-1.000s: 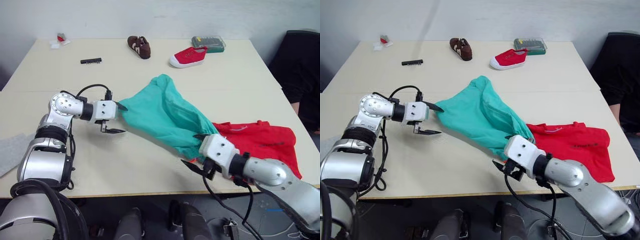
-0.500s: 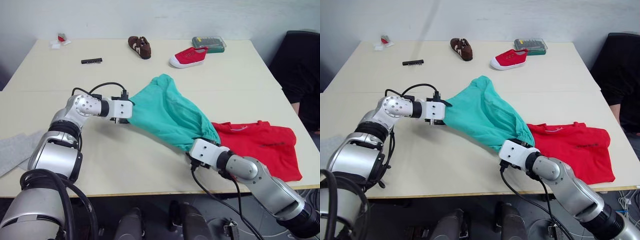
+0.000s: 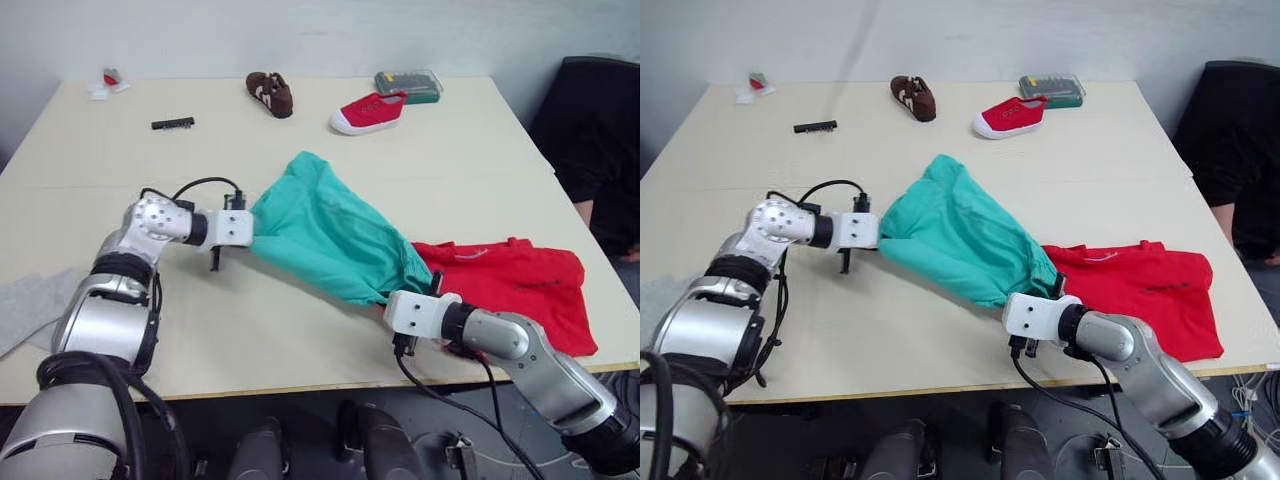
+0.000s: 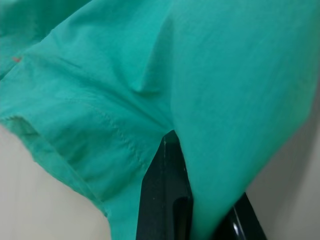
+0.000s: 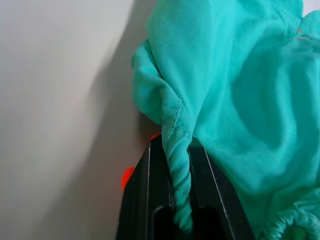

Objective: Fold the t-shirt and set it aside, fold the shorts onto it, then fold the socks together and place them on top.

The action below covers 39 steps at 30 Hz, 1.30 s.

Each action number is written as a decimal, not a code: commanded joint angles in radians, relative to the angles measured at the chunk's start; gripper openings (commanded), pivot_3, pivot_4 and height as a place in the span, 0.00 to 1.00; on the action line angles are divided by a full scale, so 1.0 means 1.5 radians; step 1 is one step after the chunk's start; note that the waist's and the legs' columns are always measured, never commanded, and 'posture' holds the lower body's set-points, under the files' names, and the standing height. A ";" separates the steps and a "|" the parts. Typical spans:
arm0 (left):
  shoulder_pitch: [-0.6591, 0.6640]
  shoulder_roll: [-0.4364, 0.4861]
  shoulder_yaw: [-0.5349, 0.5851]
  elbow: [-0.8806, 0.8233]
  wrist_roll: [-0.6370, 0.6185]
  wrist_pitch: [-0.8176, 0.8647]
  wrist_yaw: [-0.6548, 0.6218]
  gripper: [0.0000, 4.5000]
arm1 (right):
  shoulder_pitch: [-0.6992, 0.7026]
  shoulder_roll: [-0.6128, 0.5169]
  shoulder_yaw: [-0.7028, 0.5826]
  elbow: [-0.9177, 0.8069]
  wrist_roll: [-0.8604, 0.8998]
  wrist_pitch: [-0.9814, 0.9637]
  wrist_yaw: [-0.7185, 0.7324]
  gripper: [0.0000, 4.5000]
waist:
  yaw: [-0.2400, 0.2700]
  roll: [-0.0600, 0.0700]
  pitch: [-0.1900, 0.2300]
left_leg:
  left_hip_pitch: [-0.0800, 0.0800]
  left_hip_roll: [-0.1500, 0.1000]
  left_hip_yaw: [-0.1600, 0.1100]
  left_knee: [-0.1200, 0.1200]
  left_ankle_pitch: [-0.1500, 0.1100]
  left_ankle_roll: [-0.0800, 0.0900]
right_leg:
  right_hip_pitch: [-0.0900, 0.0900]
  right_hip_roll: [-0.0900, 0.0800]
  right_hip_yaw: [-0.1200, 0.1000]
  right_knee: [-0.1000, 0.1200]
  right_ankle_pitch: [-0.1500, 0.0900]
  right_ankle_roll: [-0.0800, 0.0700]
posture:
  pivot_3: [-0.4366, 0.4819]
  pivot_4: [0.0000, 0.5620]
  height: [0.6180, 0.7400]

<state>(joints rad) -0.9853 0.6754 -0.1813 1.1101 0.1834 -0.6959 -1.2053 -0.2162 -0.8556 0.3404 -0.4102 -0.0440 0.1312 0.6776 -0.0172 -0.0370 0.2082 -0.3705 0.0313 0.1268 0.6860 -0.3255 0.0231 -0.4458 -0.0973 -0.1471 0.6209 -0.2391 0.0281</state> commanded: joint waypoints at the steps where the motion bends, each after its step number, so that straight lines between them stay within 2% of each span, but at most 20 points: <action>1: 0.181 0.089 0.045 -0.262 -0.142 0.139 -0.141 0.01 | -0.029 -0.008 -0.022 0.059 0.036 -0.153 0.086 0.00 | -0.013 0.000 0.000 | 0.000 0.000 0.000 0.000 0.000 0.000 | 0.000 0.000 0.000 0.000 0.000 0.000 | 0.48 0.27 1.00; 5: 0.459 0.187 0.132 -0.621 -0.240 0.337 -0.106 0.01 | -0.079 0.008 -0.007 0.155 0.054 -0.299 0.170 0.00 | -0.023 0.001 0.000 | 0.003 0.001 0.001 -0.001 -0.001 -0.002 | 0.000 0.001 0.003 0.001 -0.001 -0.001 | 0.48 0.27 1.00; 9: 0.718 0.213 0.254 -0.890 -0.285 0.492 -0.030 0.01 | -0.139 0.033 0.012 0.257 0.050 -0.415 0.233 0.00 | -0.017 0.002 0.001 | 0.003 0.001 0.000 -0.001 -0.001 -0.002 | 0.000 0.000 0.005 0.000 -0.002 -0.001 | 0.48 0.27 1.00; 12: 0.822 0.201 0.312 -0.997 -0.288 0.560 0.022 0.01 | -0.176 0.049 0.019 0.327 0.039 -0.479 0.259 0.00 | -0.003 0.003 0.001 | 0.004 0.000 0.001 -0.001 -0.001 -0.002 | 0.000 0.000 0.006 0.000 -0.002 -0.001 | 0.48 0.27 1.00; 14: 0.854 0.182 0.333 -1.033 -0.282 0.598 0.067 0.01 | -0.192 0.050 0.023 0.372 0.029 -0.523 0.274 0.00 | 0.008 0.004 0.001 | 0.004 0.000 -0.001 -0.001 -0.001 -0.003 | 0.000 0.000 0.006 0.000 -0.002 -0.001 | 0.48 0.27 1.00; 17: 0.861 0.175 0.343 -1.045 -0.279 0.626 0.094 0.01 | -0.198 0.055 0.024 0.396 0.036 -0.543 0.290 0.00 | 0.017 0.004 0.001 | 0.004 0.000 -0.001 -0.001 -0.001 -0.003 | 0.001 0.000 0.005 0.000 -0.002 -0.001 | 0.48 0.27 1.00; 20: 0.832 0.173 0.342 -1.017 -0.287 0.661 0.118 0.01 | -0.179 0.046 0.014 0.395 0.036 -0.532 0.291 0.00 | 0.015 0.004 0.001 | 0.004 0.000 -0.001 -0.001 -0.001 -0.003 | 0.000 0.000 0.006 0.001 -0.002 -0.002 | 0.48 0.27 1.00; 24: 0.825 0.178 0.377 -1.026 -0.372 0.739 0.092 0.21 | -0.151 0.033 -0.012 0.364 0.049 -0.495 0.279 0.26 | 0.012 0.005 0.001 | 0.003 0.000 -0.001 -0.001 -0.001 -0.004 | 0.000 0.000 0.005 0.001 -0.002 -0.002 | 0.48 0.27 1.00; 26: 0.836 0.190 0.421 -1.048 -0.459 0.815 0.054 0.35 | -0.124 0.018 -0.038 0.324 0.083 -0.451 0.277 0.41 | 0.011 0.005 0.001 | 0.003 0.000 -0.001 -0.001 -0.001 -0.004 | 0.000 0.000 0.005 0.001 -0.002 -0.002 | 0.48 0.27 1.00; 27: 0.830 0.204 0.458 -1.051 -0.532 0.878 0.030 0.42 | -0.103 0.005 -0.066 0.288 0.116 -0.405 0.272 0.49 | 0.011 0.005 0.001 | 0.003 0.001 -0.001 -0.001 -0.001 -0.004 | 0.000 0.000 0.005 0.000 -0.002 -0.002 | 0.48 0.27 1.00; 30: 0.781 0.237 0.515 -1.035 -0.679 1.010 0.017 0.63 | -0.050 -0.021 -0.131 0.197 0.208 -0.274 0.260 0.72 | 0.011 0.005 0.001 | 0.003 0.001 -0.002 -0.001 -0.001 -0.005 | 0.000 0.000 0.005 0.000 -0.002 -0.003 | 0.48 0.27 1.00; 31: 0.749 0.245 0.518 -1.021 -0.719 1.043 0.025 0.63 | -0.033 -0.028 -0.153 0.163 0.251 -0.217 0.253 0.80 | 0.014 0.005 0.001 | 0.003 0.001 -0.002 -0.001 -0.001 -0.005 | 0.000 0.000 0.005 0.001 -0.002 -0.003 | 0.48 0.27 1.00; 34: 0.634 0.243 0.490 -0.987 -0.802 1.107 0.068 0.63 | -0.008 -0.030 -0.215 0.061 0.396 -0.032 0.203 0.80 | 0.020 0.006 0.001 | 0.003 0.001 -0.004 -0.001 0.000 -0.006 | 0.001 0.000 0.004 0.001 -0.002 -0.003 | 0.48 0.27 1.00; 35: 0.600 0.234 0.463 -0.978 -0.796 1.108 0.085 0.63 | -0.013 -0.020 -0.228 0.035 0.439 0.025 0.173 0.80 | 0.022 0.006 0.001 | 0.003 0.001 -0.004 -0.001 0.000 -0.006 | 0.001 0.000 0.004 0.001 -0.002 -0.003 | 0.48 0.27 1.00; 37: 0.564 0.222 0.421 -0.971 -0.767 1.093 0.105 0.54 | -0.023 -0.003 -0.243 0.002 0.491 0.102 0.135 0.81 | 0.021 0.007 0.001 | 0.004 0.001 -0.004 -0.001 0.000 -0.006 | 0.001 0.000 0.004 0.002 -0.002 -0.003 | 0.48 0.27 1.00; 38: 0.556 0.218 0.385 -0.966 -0.720 1.057 0.108 0.50 | -0.030 0.009 -0.243 -0.011 0.512 0.133 0.116 0.81 | 0.020 0.007 0.001 | 0.004 0.001 -0.004 -0.001 0.000 -0.007 | 0.001 0.001 0.005 0.002 -0.002 -0.003 | 0.48 0.27 1.00; 39: 0.547 0.212 0.337 -0.952 -0.664 1.010 0.109 0.43 | -0.040 0.027 -0.231 -0.025 0.524 0.163 0.095 0.73 | 0.019 0.007 0.001 | 0.004 0.001 -0.003 -0.001 0.000 -0.007 | 0.001 0.001 0.005 0.002 -0.003 -0.003 | 0.48 0.27 1.00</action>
<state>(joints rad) -0.1551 1.0035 0.4043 -0.3394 -0.9143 0.9032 -1.0526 -0.2540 -0.8407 -0.0006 -0.3905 0.6769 0.2961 0.8732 0.0108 -0.0264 0.2089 -0.3646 0.0323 0.1222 0.6832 -0.3256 0.0125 -0.4451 -0.0959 -0.1400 0.6238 -0.2435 0.0225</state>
